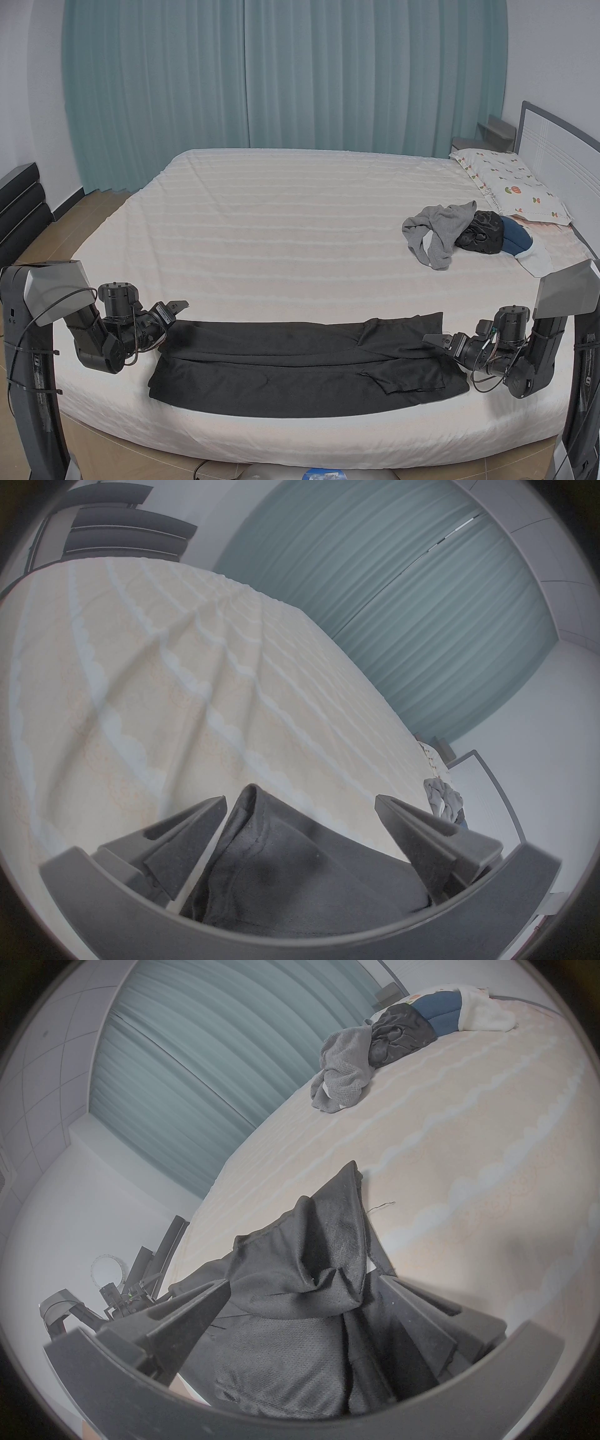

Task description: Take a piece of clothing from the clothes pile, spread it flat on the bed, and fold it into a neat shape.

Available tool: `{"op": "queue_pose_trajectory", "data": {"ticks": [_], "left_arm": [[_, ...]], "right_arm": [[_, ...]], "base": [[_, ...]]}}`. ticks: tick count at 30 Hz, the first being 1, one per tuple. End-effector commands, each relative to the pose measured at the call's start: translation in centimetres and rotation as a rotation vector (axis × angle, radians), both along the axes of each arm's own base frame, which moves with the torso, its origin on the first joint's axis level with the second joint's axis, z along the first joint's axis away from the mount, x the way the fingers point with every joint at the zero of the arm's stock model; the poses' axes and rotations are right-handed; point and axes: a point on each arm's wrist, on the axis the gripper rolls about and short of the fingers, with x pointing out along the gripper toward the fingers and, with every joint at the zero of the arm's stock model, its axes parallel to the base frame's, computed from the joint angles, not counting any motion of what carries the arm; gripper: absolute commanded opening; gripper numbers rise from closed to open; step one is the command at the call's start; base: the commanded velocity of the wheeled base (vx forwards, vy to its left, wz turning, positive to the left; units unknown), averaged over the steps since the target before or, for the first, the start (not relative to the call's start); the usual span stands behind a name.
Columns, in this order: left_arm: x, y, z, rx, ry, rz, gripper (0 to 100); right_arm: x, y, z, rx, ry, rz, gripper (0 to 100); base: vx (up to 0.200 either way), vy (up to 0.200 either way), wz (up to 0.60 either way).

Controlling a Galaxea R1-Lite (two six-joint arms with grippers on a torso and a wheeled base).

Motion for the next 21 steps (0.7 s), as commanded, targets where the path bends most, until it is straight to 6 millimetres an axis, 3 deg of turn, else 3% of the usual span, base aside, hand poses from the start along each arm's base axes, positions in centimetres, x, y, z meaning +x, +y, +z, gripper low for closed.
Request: {"op": "queue_pose_trajectory", "data": {"ticks": [1,21], "left_arm": [[0.01,0.02,-0.97,0.005,0.023,-0.002,0],[-0.09,0.70,-0.92,0.056,0.024,0.095,0]], "right_arm": [[-0.01,0.01,-0.12,0.000,0.003,0.002,100],[0.79,-0.41,-0.67,0.001,0.002,-0.014,100]], "base": [[0.000,0.000,0.00],[0.000,0.000,0.00]]}}
